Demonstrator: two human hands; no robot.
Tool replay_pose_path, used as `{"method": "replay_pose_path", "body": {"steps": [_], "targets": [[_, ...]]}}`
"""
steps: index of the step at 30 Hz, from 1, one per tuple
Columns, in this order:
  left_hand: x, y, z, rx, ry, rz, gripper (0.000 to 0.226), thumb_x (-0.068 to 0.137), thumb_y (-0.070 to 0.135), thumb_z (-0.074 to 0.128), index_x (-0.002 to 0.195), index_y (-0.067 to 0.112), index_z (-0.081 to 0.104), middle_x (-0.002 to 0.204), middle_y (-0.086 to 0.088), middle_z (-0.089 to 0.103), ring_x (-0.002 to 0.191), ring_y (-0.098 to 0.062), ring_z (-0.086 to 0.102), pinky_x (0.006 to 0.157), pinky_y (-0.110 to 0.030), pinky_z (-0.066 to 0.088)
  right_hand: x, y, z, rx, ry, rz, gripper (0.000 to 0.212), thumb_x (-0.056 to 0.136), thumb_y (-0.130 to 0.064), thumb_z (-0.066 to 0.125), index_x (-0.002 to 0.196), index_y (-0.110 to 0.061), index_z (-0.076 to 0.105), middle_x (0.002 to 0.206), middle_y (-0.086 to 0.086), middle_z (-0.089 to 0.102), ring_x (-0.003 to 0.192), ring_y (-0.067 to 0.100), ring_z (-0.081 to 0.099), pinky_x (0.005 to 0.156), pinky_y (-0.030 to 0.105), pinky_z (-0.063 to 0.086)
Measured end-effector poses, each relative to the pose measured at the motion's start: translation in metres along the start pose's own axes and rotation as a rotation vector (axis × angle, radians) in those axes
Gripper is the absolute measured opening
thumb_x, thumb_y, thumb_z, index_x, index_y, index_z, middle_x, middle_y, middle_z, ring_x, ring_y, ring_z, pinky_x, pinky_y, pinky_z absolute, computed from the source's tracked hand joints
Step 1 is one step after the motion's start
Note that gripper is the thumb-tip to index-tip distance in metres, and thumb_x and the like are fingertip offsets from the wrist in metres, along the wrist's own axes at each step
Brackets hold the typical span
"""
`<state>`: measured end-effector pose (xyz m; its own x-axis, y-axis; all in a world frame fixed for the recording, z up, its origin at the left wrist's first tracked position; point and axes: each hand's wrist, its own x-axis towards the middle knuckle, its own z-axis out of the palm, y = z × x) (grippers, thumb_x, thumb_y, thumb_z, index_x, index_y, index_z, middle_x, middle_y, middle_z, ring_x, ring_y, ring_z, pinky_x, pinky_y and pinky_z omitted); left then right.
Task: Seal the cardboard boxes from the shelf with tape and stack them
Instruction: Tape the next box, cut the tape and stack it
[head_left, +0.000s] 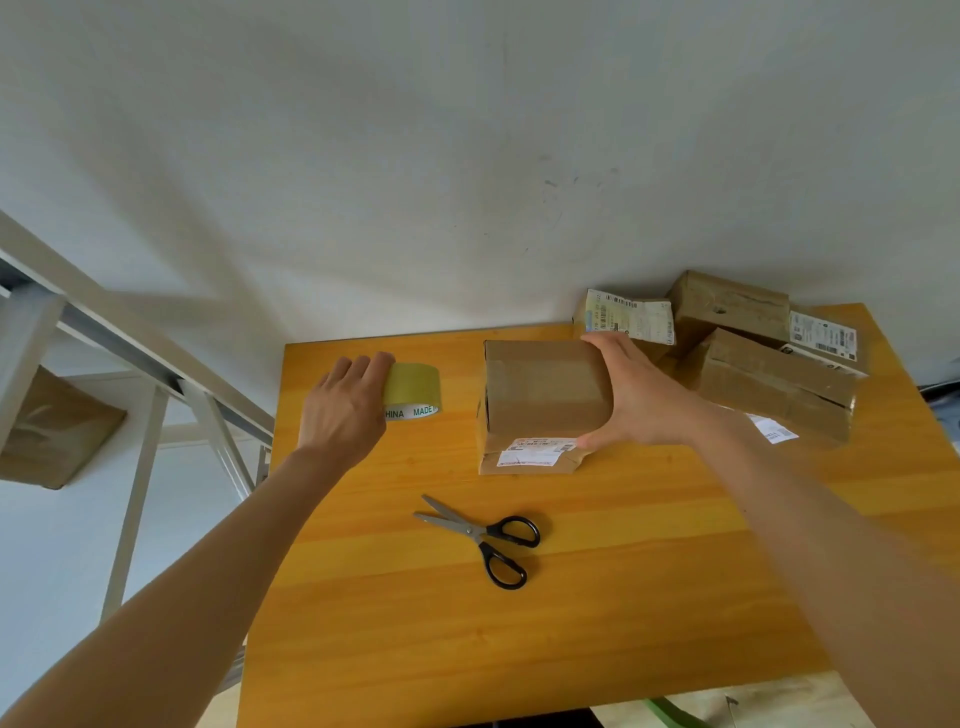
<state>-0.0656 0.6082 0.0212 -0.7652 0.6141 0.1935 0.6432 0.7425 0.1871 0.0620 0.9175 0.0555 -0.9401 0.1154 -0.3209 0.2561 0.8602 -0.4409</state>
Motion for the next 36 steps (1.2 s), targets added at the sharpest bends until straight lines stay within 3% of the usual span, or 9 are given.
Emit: {"method": "replay_pose_path", "body": {"steps": [3,8,12,15,18,20,23,27,36], "targets": [[-0.002,-0.002,0.0,-0.088,-0.002,0.005,0.04,0.069,0.004,0.077,0.102,0.002,0.056,0.094,-0.016,0.064,0.092,-0.037,0.054,0.072,-0.041,0.042,0.001,0.0,-0.004,-0.059,-0.004,-0.005,0.13,0.056,-0.049,0.09,0.152,-0.027,0.006,0.158,-0.008,0.008,0.145,0.018,0.017,0.118,0.039,0.024],[-0.004,-0.002,-0.005,-0.401,-0.304,-0.16,0.065,0.064,0.061,0.075,0.102,0.022,0.04,0.093,0.0,0.055,0.08,-0.021,0.055,0.055,-0.035,0.047,-0.007,-0.006,-0.004,-0.215,0.019,-0.021,0.131,0.064,-0.048,0.086,0.154,-0.019,-0.005,0.162,-0.001,-0.005,0.15,0.02,0.001,0.118,0.034,0.008],[-0.006,0.0,-0.012,-0.473,-0.333,-0.188,0.077,0.048,0.074,0.066,0.099,0.023,0.039,0.09,0.002,0.056,0.077,-0.017,0.057,0.056,-0.036,0.051,-0.024,-0.021,0.004,-0.278,0.141,-0.054,0.129,0.065,-0.053,0.083,0.155,-0.017,-0.002,0.161,0.001,-0.003,0.149,0.022,-0.001,0.12,0.038,0.008],[-0.007,0.0,-0.012,-0.511,-0.319,-0.192,0.073,0.053,0.077,0.063,0.098,0.023,0.039,0.086,0.006,0.054,0.074,-0.013,0.056,0.051,-0.029,0.048,-0.043,-0.043,0.028,-0.297,0.337,-0.218,0.093,0.078,-0.048,0.072,0.15,-0.011,0.026,0.156,0.012,0.025,0.144,0.029,0.026,0.115,0.045,0.029],[-0.007,0.003,-0.011,-0.568,-0.296,-0.217,0.065,0.059,0.078,0.055,0.093,0.025,0.04,0.082,0.006,0.053,0.069,-0.013,0.056,0.043,-0.019,0.042,-0.057,-0.058,0.071,-0.37,0.503,-0.474,0.05,0.084,-0.028,0.065,0.128,-0.007,0.053,0.125,0.015,0.061,0.109,0.028,0.062,0.09,0.04,0.053],[-0.007,0.004,-0.011,-0.569,-0.278,-0.227,0.061,0.06,0.077,0.056,0.092,0.027,0.04,0.081,0.008,0.052,0.068,-0.01,0.054,0.044,-0.018,0.04,-0.062,-0.06,0.102,-0.39,0.462,-0.555,0.034,0.081,-0.019,0.07,0.112,-0.008,0.063,0.11,0.01,0.066,0.095,0.022,0.066,0.08,0.034,0.057],[-0.007,0.002,-0.009,-0.575,-0.242,-0.257,0.053,0.062,0.07,0.068,0.091,0.031,0.044,0.081,0.013,0.051,0.069,-0.006,0.052,0.047,-0.016,0.038,-0.066,-0.055,0.14,-0.376,0.263,-0.444,0.018,0.08,-0.015,0.075,0.096,-0.01,0.068,0.097,0.005,0.067,0.085,0.02,0.066,0.072,0.031,0.056],[-0.005,-0.002,-0.007,-0.609,-0.227,-0.266,0.045,0.064,0.057,0.078,0.095,0.04,0.049,0.087,0.02,0.053,0.077,-0.001,0.053,0.051,-0.012,0.036,-0.063,-0.044,0.177,-0.305,0.012,-0.237,0.022,0.098,-0.025,0.052,0.114,-0.01,0.059,0.115,0.004,0.057,0.103,0.021,0.057,0.088,0.031,0.045],[0.003,0.001,-0.012,-0.627,-0.265,-0.201,0.044,0.068,0.048,0.08,0.101,0.042,0.052,0.091,0.019,0.056,0.081,-0.001,0.054,0.054,-0.01,0.039,-0.053,-0.043,0.217,-0.362,-0.068,-0.042,0.031,0.1,-0.027,0.05,0.126,-0.01,0.047,0.123,0.004,0.051,0.111,0.021,0.051,0.089,0.03,0.042]]}}
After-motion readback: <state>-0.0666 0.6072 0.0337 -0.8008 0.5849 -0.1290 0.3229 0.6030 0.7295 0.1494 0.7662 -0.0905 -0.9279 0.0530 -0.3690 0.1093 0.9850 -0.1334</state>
